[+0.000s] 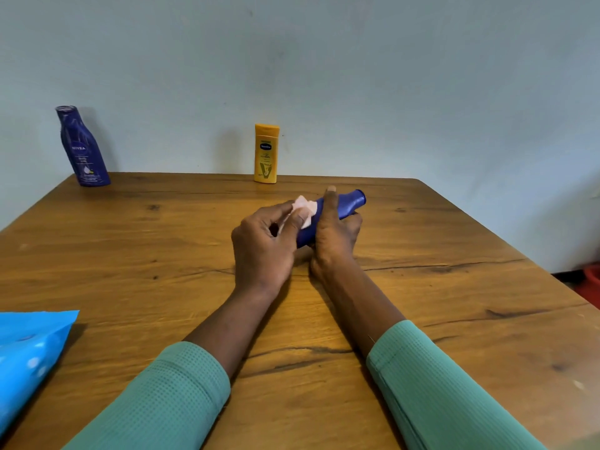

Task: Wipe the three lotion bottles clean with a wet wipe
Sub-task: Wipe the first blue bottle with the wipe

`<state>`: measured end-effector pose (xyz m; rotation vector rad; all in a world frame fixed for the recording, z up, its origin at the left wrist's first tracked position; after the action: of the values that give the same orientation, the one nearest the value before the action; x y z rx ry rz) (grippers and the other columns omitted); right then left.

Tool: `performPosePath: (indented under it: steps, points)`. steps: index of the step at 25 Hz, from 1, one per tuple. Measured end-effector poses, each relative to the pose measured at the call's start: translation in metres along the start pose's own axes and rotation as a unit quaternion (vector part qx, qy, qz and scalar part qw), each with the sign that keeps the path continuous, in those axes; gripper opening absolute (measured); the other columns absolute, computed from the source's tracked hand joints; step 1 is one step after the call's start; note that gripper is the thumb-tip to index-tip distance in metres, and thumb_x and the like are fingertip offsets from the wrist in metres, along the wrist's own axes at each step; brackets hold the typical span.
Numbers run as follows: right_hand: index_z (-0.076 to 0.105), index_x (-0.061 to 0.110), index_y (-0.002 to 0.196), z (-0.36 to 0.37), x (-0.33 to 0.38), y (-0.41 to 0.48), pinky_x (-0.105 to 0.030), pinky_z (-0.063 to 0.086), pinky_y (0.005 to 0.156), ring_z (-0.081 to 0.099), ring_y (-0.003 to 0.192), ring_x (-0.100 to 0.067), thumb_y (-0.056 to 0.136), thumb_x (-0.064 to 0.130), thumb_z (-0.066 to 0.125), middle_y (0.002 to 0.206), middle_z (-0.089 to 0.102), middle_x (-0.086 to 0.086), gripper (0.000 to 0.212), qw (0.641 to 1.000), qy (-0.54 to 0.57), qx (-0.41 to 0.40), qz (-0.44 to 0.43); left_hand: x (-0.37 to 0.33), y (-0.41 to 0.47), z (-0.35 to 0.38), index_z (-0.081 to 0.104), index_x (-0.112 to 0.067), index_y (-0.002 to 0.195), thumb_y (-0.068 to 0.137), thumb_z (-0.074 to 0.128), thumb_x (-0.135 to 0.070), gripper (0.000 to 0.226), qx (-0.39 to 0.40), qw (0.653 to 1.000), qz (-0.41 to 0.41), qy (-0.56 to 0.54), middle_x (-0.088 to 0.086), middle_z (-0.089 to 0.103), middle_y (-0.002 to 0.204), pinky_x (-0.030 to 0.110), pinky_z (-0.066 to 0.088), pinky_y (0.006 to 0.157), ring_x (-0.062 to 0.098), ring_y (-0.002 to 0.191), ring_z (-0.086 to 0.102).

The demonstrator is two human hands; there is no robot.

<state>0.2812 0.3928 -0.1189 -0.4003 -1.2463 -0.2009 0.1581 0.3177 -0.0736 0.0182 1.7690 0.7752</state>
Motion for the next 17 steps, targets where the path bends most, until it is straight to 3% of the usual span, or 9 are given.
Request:
performPosePath:
  steps: [3,6,8,10,13,15,17]
  points:
    - [0.045,0.029,0.114,-0.008,0.005,0.001,-0.05,0.063,0.084,0.073,0.089,-0.024,0.091,0.07,0.06,0.101,0.069,-0.005,0.05,0.999,0.011,-0.028,-0.015,0.006,0.0,0.007,0.073,-0.022,0.13,0.092,0.077,-0.032,0.04,0.06,0.997,-0.051,-0.016,-0.006,0.075,0.125,0.025,0.061,0.09,0.004,0.11,0.069]
    - [0.047,0.024,0.117,-0.015,0.004,0.004,-0.045,0.064,0.08,0.074,0.084,-0.023,0.092,0.071,0.056,0.097,0.07,-0.005,0.054,0.996,0.043,-0.068,0.025,-0.002,-0.003,0.015,0.063,-0.027,0.143,0.091,0.079,-0.028,0.054,0.113,0.991,-0.011,0.068,-0.007,0.066,0.141,0.012,0.053,0.091,0.003,0.118,0.063]
    - [0.049,0.027,0.106,-0.014,0.002,0.006,-0.049,0.064,0.079,0.075,0.085,-0.028,0.086,0.079,0.056,0.099,0.072,-0.007,0.056,0.994,0.062,-0.075,0.051,-0.007,-0.005,0.019,0.056,-0.029,0.149,0.091,0.079,-0.027,0.063,0.136,0.984,0.034,0.108,-0.005,0.064,0.144,0.008,0.052,0.083,0.004,0.11,0.066]
    - [0.056,0.022,0.11,-0.008,0.0,0.006,-0.053,0.065,0.077,0.077,0.085,-0.033,0.085,0.075,0.062,0.1,0.075,-0.012,0.058,0.99,0.105,-0.036,0.092,-0.012,-0.007,0.018,0.058,-0.028,0.147,0.091,0.079,-0.03,0.06,0.127,0.982,0.08,0.117,-0.003,0.07,0.136,0.012,0.055,0.077,0.007,0.098,0.071]
    - [0.055,0.014,0.121,-0.003,0.006,0.002,-0.053,0.064,0.08,0.077,0.089,-0.033,0.093,0.056,0.068,0.104,0.075,-0.016,0.052,0.988,0.112,0.04,0.097,-0.01,-0.004,0.007,0.076,-0.022,0.117,0.094,0.074,-0.042,0.031,0.044,0.998,0.038,0.04,-0.005,0.078,0.099,0.025,0.058,0.063,0.006,0.08,0.071]
    - [0.051,0.017,0.125,-0.003,0.007,-0.001,-0.046,0.064,0.08,0.074,0.088,-0.026,0.095,0.055,0.067,0.103,0.072,-0.011,0.051,0.991,0.084,0.051,0.093,0.003,0.001,0.001,0.078,-0.018,0.091,0.095,0.071,-0.045,0.028,0.009,0.998,-0.052,-0.037,-0.002,0.075,0.079,0.039,0.059,0.063,0.014,0.071,0.069]
    - [0.049,0.017,0.129,0.001,0.003,-0.004,-0.044,0.064,0.08,0.071,0.086,-0.025,0.095,0.056,0.066,0.103,0.07,-0.01,0.054,0.988,0.092,0.068,0.106,0.017,0.004,0.0,0.077,-0.016,0.081,0.096,0.071,-0.039,0.028,0.008,0.985,-0.127,-0.118,0.005,0.075,0.076,0.04,0.056,0.069,0.018,0.072,0.067]
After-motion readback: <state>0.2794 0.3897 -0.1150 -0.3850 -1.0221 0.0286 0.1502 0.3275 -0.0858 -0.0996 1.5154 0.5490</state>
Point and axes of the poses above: each hand's wrist, its own y-axis towards the middle knuckle, its own z-axis out of the palm, x = y × z, the point moved 5 cm from there along y, towards the middle knuckle
